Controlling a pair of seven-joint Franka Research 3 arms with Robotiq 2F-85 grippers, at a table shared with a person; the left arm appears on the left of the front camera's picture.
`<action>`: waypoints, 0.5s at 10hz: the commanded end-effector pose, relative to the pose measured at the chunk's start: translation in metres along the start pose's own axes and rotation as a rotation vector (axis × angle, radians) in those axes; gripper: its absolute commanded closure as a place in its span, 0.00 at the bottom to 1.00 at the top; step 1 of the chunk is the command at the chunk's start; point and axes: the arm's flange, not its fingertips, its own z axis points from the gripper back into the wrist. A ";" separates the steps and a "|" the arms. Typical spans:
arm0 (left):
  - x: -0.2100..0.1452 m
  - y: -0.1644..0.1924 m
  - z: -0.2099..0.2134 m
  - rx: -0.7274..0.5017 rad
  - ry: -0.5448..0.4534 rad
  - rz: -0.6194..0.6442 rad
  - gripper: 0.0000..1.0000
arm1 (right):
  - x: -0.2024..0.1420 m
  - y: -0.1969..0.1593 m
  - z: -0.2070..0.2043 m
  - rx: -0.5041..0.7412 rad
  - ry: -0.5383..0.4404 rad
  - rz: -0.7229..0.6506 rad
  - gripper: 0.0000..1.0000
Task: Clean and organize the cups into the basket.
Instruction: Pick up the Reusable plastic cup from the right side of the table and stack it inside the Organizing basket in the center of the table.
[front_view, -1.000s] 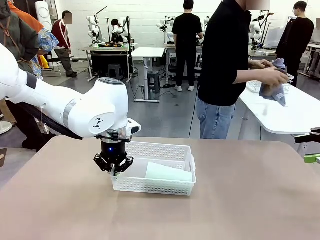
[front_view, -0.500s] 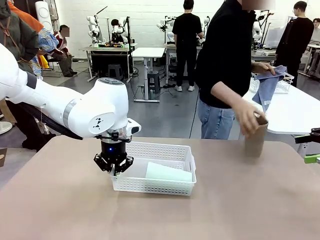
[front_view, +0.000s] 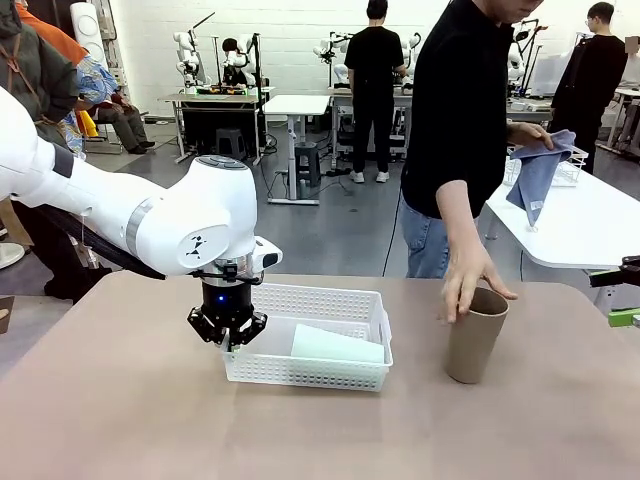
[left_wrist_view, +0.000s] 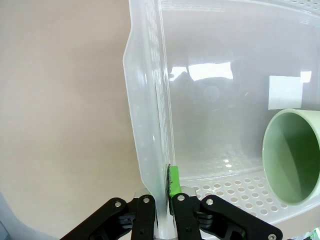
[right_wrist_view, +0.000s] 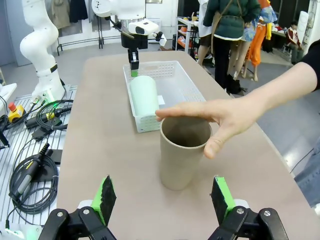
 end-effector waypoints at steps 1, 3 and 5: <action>-0.001 0.000 0.001 0.013 -0.012 -0.013 1.00 | 0.001 0.005 -0.001 0.002 -0.001 -0.017 0.00; -0.001 0.000 0.001 0.013 -0.012 -0.013 1.00 | 0.001 0.005 -0.001 0.002 -0.001 -0.017 0.00; -0.001 0.000 0.001 0.013 -0.012 -0.013 1.00 | 0.001 0.005 -0.001 0.002 -0.001 -0.017 0.00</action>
